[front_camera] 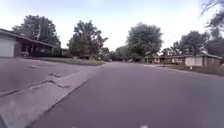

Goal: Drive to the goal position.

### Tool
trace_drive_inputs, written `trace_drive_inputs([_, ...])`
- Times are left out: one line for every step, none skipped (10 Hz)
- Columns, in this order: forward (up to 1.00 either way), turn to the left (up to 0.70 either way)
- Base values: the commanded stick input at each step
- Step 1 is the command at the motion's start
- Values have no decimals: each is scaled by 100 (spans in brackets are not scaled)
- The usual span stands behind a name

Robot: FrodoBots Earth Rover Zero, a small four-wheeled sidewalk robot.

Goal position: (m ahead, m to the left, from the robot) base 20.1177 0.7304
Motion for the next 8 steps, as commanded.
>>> trace_drive_inputs([100,-20])
trace_drive_inputs([100,-7])
trace_drive_inputs([100,0])
trace_drive_inputs([100,0])
trace_drive_inputs([100,0])
trace_drive_inputs([100,0])
trace_drive_inputs([100,0])
trace_drive_inputs([100,0])
